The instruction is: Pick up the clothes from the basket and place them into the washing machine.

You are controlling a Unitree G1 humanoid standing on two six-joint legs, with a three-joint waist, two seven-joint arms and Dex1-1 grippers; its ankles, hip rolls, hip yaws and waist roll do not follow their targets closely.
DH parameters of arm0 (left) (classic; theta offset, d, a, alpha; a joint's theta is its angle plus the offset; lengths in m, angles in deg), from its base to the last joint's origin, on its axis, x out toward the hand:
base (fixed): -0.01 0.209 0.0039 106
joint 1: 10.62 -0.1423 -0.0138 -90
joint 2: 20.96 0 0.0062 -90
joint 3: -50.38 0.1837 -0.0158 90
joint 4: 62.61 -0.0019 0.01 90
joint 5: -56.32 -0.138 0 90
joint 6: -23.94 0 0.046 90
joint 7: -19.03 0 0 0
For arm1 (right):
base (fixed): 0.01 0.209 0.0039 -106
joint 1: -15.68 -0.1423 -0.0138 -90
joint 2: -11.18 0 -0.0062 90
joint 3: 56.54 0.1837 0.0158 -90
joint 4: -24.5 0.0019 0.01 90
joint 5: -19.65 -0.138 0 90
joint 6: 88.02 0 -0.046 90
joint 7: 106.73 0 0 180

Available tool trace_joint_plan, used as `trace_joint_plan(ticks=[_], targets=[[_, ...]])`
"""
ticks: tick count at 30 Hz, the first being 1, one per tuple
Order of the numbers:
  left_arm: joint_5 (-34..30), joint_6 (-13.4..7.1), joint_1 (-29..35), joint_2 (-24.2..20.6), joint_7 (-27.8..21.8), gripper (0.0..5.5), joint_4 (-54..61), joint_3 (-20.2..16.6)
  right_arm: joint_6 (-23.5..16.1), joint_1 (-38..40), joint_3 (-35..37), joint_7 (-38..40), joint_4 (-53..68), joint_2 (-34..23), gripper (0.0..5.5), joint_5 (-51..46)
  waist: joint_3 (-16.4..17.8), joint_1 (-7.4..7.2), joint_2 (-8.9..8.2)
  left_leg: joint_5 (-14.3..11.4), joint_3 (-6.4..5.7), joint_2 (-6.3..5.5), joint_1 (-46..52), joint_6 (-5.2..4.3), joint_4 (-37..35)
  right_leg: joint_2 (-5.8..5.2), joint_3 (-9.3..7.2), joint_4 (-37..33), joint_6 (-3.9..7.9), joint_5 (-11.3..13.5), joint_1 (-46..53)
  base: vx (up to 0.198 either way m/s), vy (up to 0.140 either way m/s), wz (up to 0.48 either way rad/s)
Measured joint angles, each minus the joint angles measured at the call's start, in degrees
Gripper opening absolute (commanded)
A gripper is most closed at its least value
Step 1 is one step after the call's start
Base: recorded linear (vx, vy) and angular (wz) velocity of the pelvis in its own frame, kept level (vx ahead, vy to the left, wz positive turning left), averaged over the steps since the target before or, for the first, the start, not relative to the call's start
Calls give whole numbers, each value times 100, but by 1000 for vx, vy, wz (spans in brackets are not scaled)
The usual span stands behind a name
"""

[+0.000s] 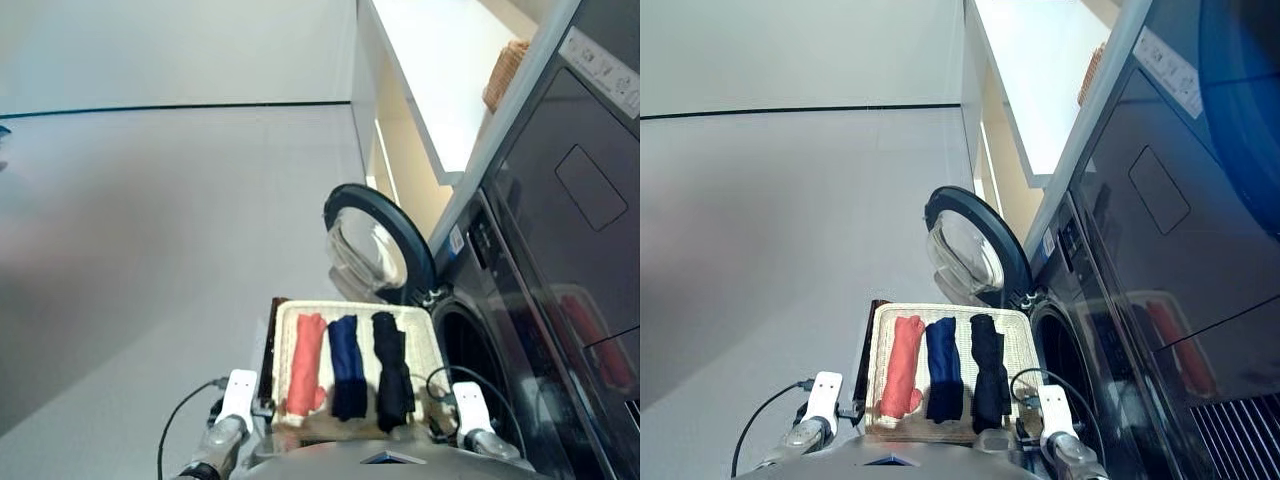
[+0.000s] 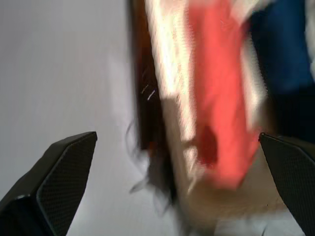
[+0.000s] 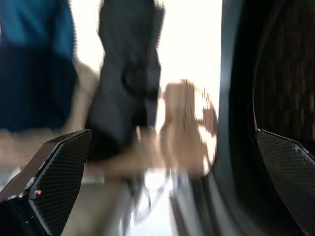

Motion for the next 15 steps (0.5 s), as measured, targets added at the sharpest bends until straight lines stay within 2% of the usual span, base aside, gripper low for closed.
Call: trace_joint_plan(ticks=[1, 3, 5, 8, 13, 15], targets=[[18, -22, 150, -43, 55, 550, 235, 164, -35, 20, -1, 49, 580, -83, 550, -18, 132, 8, 14, 1, 15, -6, -136, -2, 109, -17, 2, 0, -6, 54, -78, -83, -8, 9], [76, -57, 520, -7, 117, 550, 270, 285, -154, -261, -5, 78, 919, -79, 550, -119, 258, -29, 30, 1, 47, 3, -246, -3, 182, -5, 4, 1, -20, 91, -155, -87, -6, 3], [92, -96, 793, -9, 264, 550, 336, 461, -203, -388, -8, 130, 1400, -147, 550, -234, 402, -125, 31, -2, 88, 9, -304, -7, 218, 9, 30, 12, -25, 103, -221, -107, 6, -54], [83, -95, 1107, -38, 628, 550, 453, 616, -255, -613, -84, 255, 2098, -267, 550, -329, 683, -146, -18, -11, 214, 14, -673, -16, 413, 41, 167, 178, -46, 150, -652, -121, 7, -216], [-29, -96, 1745, -29, 994, 550, 739, 725, -265, -1124, -295, 465, 2822, -297, 550, -405, 1341, -175, -217, -31, 213, 79, -1198, -41, 791, 105, 268, 492, -106, 193, -1173, -119, -13, -59], [-48, -98, 1984, -36, 1200, 550, 750, 794, -273, -1367, -446, 599, 3096, -344, 550, -381, 1508, -176, -238, -62, 208, 91, -1459, -45, 993, 109, 302, 712, -106, 162, -1447, -99, -36, -22]])
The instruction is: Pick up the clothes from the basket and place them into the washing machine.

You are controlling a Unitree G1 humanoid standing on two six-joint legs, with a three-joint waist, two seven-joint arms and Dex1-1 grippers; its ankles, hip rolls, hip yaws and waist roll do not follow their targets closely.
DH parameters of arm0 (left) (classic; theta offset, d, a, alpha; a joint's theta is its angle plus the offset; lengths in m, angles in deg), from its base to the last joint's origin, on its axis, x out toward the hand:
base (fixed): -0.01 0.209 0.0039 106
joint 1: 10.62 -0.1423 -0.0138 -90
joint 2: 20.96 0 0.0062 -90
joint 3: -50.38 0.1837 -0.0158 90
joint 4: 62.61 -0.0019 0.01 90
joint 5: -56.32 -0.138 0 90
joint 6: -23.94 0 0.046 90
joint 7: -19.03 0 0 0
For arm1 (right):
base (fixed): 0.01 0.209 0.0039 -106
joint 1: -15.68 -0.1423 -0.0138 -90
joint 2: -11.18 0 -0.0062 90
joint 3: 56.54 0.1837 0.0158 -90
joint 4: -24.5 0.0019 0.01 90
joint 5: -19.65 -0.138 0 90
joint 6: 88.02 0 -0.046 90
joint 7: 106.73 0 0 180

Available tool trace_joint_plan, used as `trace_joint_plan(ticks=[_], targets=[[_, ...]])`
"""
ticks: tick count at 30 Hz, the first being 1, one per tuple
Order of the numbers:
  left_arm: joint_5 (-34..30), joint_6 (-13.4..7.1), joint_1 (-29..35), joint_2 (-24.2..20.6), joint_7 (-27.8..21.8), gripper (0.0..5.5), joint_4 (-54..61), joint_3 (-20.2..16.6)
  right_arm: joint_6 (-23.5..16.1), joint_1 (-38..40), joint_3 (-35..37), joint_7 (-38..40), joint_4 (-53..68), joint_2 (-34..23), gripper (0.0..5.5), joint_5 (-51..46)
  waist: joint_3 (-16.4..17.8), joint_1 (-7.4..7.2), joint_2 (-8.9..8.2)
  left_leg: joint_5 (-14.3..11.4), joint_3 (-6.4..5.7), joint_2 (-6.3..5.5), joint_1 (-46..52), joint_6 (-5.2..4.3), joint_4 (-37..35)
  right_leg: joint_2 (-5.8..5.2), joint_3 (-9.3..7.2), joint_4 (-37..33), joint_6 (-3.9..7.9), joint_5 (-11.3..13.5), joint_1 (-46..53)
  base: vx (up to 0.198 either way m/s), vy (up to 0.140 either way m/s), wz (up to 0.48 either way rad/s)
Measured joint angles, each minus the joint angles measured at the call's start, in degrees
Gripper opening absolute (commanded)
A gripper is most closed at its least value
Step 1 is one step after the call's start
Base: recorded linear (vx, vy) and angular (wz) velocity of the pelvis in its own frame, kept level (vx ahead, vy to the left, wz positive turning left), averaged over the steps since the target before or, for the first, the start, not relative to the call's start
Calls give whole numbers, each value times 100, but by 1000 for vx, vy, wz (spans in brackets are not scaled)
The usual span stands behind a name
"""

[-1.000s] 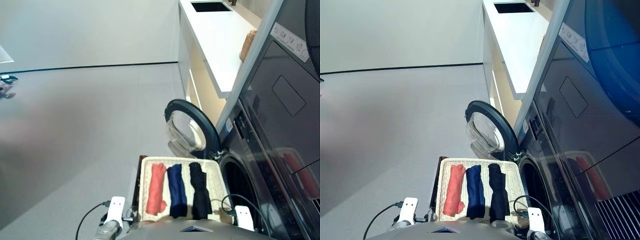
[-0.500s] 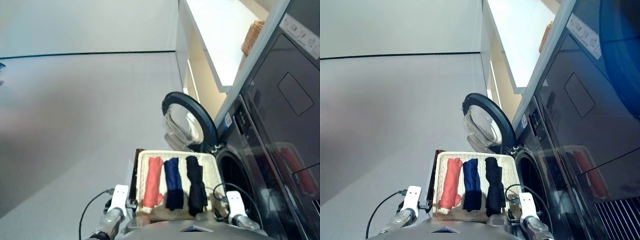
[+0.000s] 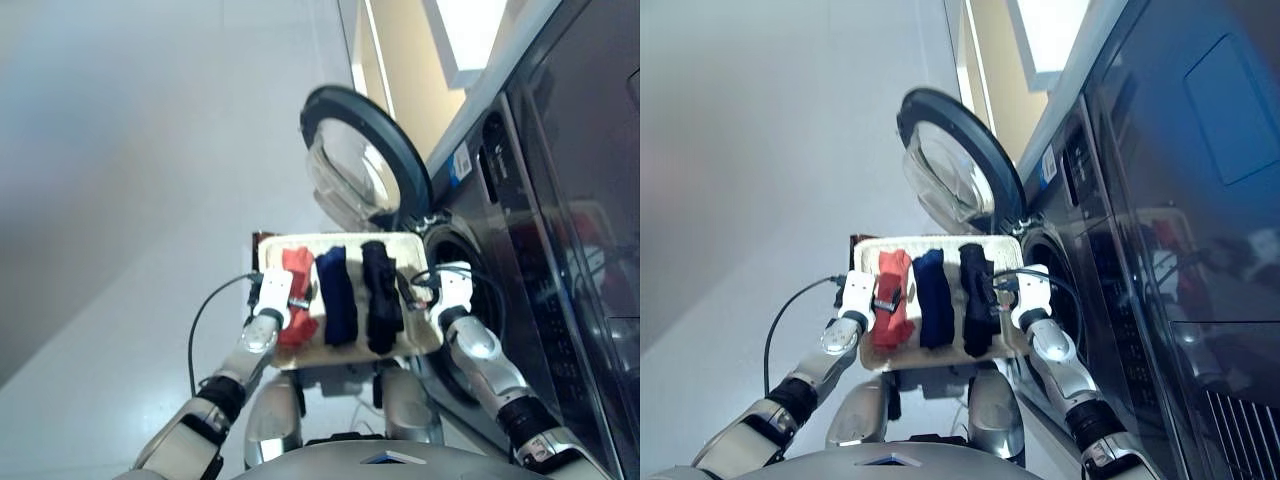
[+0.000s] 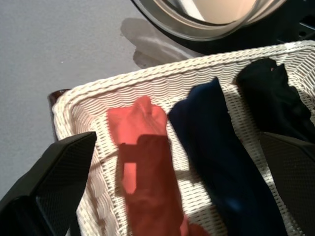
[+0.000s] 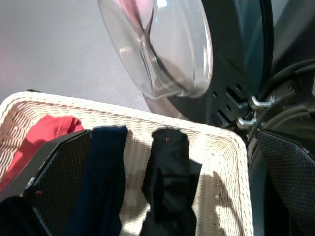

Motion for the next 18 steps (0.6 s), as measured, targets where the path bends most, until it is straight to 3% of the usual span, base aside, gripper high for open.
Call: trace_joint_plan(ticks=[4, 8, 11, 18], targets=[[-245, 18, 515, 3, 364, 550, -52, 18, -13, -536, -190, 183, 564, -19, 550, 52, 327, -6, -16, -92, -105, 10, -602, 10, 527, -9, -2, 571, -29, -141, -588, -99, -23, 81], [-329, 91, 842, 85, 628, 550, -449, -11, -115, -829, -364, 311, 853, -20, 550, 50, 392, 7, -74, -246, -192, 14, -1174, 14, 1039, -30, 11, 1232, -14, -406, -1185, -90, -19, 76], [591, 183, 1086, 365, 662, 550, -1199, -327, -111, -1014, -543, 459, 914, 134, 550, 4, 457, -54, -101, -389, -268, 21, -1624, 12, 1460, -40, 20, 1683, -46, -559, -1622, -45, 6, 41], [753, 280, 1311, 358, 946, 550, -1376, -365, -114, -1108, -709, 726, 1025, 152, 550, -24, 478, -102, -158, -425, -337, 70, -2333, 19, 1873, -33, 32, 2133, -88, -617, -2333, 0, 0, 0]])
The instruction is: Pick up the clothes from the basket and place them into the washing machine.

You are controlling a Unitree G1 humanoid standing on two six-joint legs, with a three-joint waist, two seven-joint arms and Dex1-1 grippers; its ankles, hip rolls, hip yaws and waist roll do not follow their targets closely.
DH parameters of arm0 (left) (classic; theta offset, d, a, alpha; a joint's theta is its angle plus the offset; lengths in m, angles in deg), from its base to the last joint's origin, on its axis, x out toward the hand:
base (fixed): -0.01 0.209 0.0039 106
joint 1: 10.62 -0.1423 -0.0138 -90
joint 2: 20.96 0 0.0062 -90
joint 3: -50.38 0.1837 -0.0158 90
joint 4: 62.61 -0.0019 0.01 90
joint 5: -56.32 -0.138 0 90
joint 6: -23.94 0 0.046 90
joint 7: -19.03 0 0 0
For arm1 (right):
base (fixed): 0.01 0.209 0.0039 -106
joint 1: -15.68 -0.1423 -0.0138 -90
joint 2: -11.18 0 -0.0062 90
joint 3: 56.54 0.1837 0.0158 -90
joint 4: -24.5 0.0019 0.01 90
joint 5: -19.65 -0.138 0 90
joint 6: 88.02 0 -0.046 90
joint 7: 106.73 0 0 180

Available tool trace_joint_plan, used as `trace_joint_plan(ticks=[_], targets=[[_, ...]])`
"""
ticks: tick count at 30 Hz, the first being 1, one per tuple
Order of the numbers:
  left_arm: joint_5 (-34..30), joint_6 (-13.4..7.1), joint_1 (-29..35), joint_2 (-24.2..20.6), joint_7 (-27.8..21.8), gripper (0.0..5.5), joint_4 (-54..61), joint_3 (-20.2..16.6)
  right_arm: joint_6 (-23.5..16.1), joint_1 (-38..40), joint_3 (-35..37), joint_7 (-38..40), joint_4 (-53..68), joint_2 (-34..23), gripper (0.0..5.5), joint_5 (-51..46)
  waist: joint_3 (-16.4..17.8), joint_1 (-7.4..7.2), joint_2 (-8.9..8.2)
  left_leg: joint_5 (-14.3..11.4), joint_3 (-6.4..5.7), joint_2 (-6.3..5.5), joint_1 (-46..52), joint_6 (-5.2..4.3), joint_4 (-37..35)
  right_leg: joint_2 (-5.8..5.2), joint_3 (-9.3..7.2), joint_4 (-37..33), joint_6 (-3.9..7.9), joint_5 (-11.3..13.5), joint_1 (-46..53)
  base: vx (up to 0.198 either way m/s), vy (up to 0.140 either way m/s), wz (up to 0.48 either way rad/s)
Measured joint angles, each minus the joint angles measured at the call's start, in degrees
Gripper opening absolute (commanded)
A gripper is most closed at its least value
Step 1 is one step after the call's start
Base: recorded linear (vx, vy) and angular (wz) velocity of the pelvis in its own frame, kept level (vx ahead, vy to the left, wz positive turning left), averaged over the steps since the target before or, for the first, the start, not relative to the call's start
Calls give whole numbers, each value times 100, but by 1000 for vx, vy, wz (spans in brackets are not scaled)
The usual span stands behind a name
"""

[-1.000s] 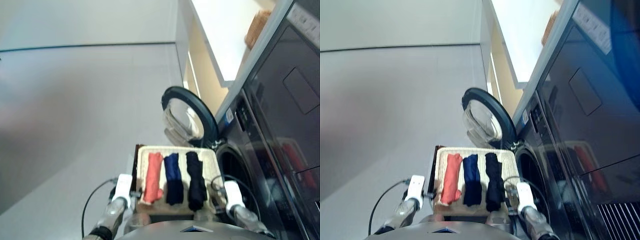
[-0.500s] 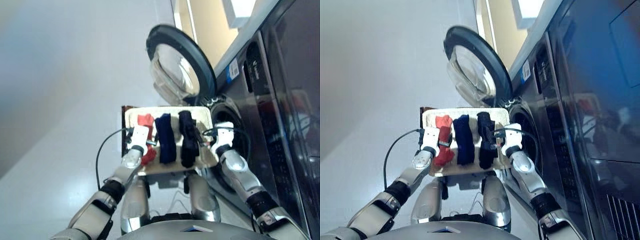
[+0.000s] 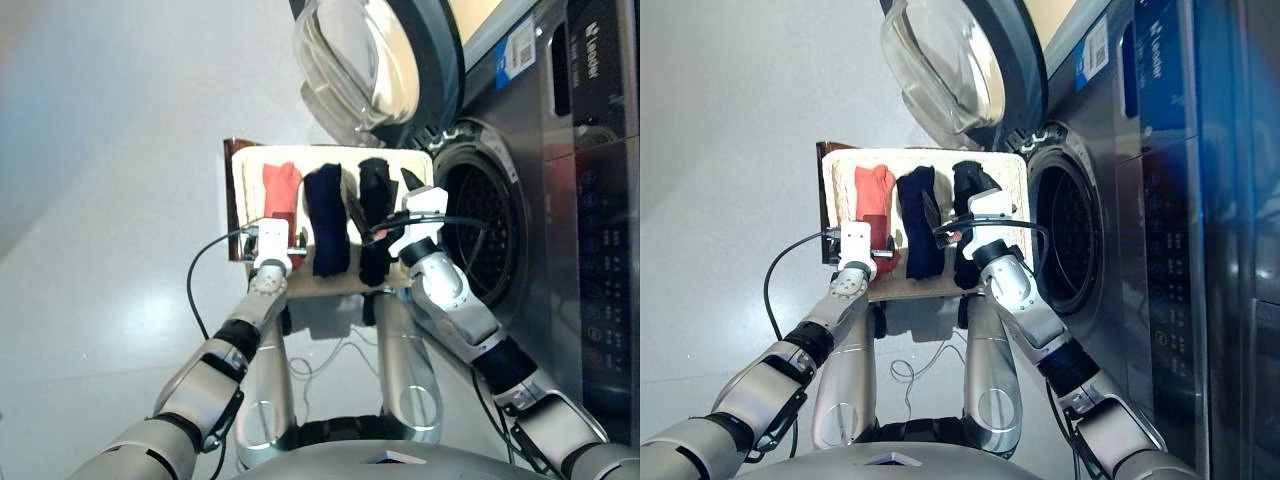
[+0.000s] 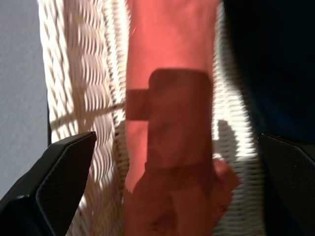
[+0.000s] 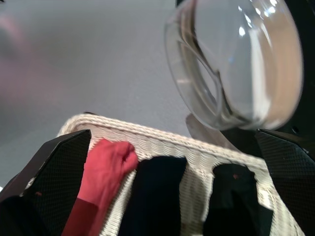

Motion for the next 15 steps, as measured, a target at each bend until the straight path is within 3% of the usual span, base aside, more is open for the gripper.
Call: trace_joint_plan(ticks=[11, 15], targets=[[306, 128, 650, -114, 111, 550, -547, -229, -4, -119, 20, 200, 389, -11, 550, 22, -1, -77, -24, -1, 46, 40, -714, 0, 220, 9, 105, 222, -8, 1, -756, 0, 0, 0], [327, 192, 961, -181, 33, 550, -906, -274, -43, -312, 18, 207, 437, -14, 550, 24, -3, -174, -35, -54, 64, 73, -988, 13, 426, 44, 146, 316, -11, -5, -1011, 0, 0, 0]])
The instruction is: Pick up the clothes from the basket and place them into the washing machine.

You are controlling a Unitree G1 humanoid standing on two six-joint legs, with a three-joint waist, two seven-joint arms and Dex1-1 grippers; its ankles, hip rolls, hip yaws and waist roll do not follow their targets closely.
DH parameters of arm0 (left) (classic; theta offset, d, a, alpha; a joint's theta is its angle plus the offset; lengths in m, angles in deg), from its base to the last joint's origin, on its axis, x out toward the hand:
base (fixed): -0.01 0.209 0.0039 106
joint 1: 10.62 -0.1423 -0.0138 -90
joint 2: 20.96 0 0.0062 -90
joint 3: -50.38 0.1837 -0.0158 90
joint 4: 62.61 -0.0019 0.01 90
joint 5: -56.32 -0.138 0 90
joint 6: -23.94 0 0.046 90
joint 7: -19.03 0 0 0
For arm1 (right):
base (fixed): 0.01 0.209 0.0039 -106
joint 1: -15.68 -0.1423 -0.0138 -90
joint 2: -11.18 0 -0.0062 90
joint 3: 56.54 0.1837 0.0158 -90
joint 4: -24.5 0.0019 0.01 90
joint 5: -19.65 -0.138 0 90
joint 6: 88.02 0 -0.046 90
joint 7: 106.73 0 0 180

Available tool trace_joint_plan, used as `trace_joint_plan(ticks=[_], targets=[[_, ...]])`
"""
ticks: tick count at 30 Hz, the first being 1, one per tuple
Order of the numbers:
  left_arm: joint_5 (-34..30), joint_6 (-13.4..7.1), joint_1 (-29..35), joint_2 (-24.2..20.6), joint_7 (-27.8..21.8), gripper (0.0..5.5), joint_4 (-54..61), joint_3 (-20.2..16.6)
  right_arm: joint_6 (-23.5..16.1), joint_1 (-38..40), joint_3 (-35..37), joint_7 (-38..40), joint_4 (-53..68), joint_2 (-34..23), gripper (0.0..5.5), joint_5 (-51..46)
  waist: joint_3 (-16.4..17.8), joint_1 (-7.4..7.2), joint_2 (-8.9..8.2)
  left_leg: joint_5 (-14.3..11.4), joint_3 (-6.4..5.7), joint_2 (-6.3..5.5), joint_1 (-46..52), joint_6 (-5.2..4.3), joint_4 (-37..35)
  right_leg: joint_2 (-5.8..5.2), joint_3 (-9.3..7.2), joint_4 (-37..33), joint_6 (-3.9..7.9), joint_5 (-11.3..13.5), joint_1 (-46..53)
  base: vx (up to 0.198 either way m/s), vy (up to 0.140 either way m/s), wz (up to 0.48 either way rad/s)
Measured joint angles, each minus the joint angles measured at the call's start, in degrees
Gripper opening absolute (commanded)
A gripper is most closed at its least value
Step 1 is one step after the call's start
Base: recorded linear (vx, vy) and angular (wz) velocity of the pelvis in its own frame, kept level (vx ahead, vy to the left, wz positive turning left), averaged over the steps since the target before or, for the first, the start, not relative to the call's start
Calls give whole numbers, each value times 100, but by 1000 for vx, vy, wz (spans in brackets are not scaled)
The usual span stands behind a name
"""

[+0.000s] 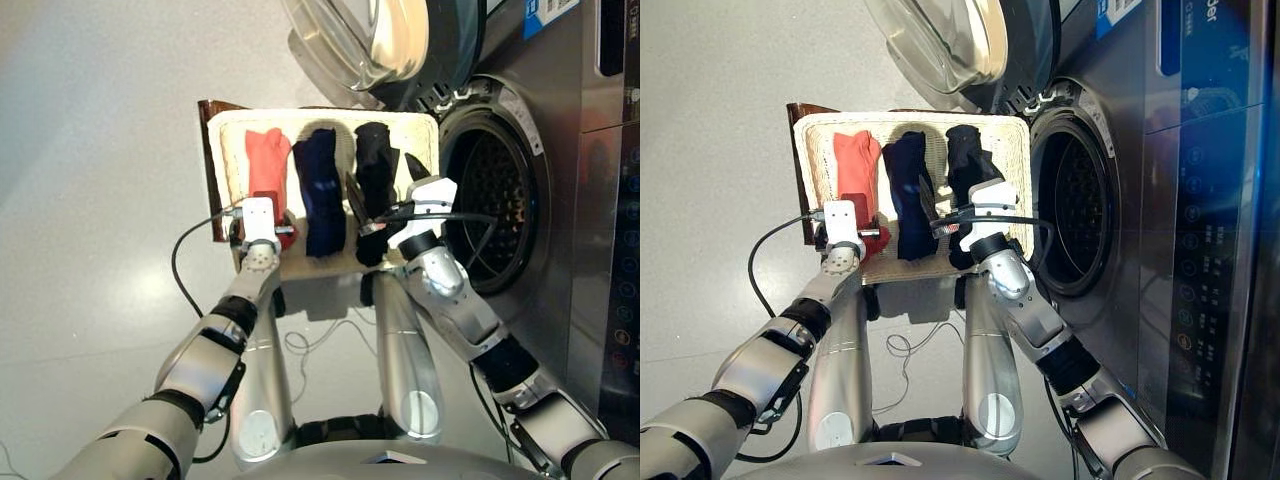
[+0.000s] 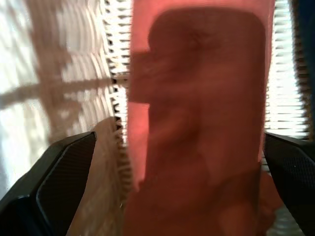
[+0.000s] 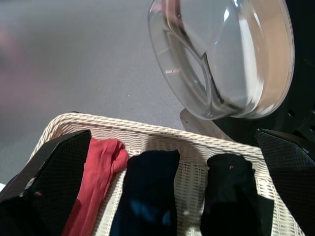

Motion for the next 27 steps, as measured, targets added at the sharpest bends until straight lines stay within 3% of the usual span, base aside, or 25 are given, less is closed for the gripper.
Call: trace_joint_plan(ticks=[16, 17, 18, 19, 20, 22, 27], targets=[[-93, 125, 517, -318, -109, 550, -421, -50, -188, -3, -45, -213, 196, -21, 550, -161, -8, -64, -134, -161, 28, 165, -506, -92, 382, 156, 116, 325, -68, -76, -576, 0, 0, 0], [-131, 125, 517, -324, -110, 462, -421, -52, -189, -6, -45, -236, 198, -21, 550, -213, -8, -67, -135, -166, 33, 169, -508, -94, 384, 159, 121, 329, -69, -75, -581, 0, 0, 0], [-187, 124, 517, -328, -158, 194, -417, -30, -189, 2, -43, -260, 198, -22, 550, -260, -8, -74, -135, -168, 32, 169, -511, -94, 384, 160, 121, 329, -69, -74, -583, 0, 0, 0], [-197, 124, 520, -299, -190, 88, -413, -22, -189, 11, -45, -290, 199, -22, 550, -296, -11, -85, -141, -168, 31, 169, -523, -94, 387, 160, 121, 329, -69, -74, -591, 0, 0, 0], [-206, 121, 529, -280, -198, 37, -413, -20, -189, 10, -49, -310, 199, -22, 550, -306, -10, -97, -159, -169, 32, 169, -541, -94, 390, 160, 122, 331, -70, -74, -613, 0, 0, 0], [-209, 122, 541, -237, -228, 0, -373, 14, -189, 13, -45, -337, 200, -28, 550, -419, -11, -105, -168, -168, 29, 169, -588, -94, 393, 162, 120, 333, -72, -71, -658, 0, 0, 0], [-187, 119, 537, -125, -212, 0, -366, 3, -189, -19, -80, -344, 198, -53, 550, -539, -11, -108, -168, -153, 42, 169, -568, -76, 377, 163, 124, 342, -62, -69, -644, 0, 0, 0]])
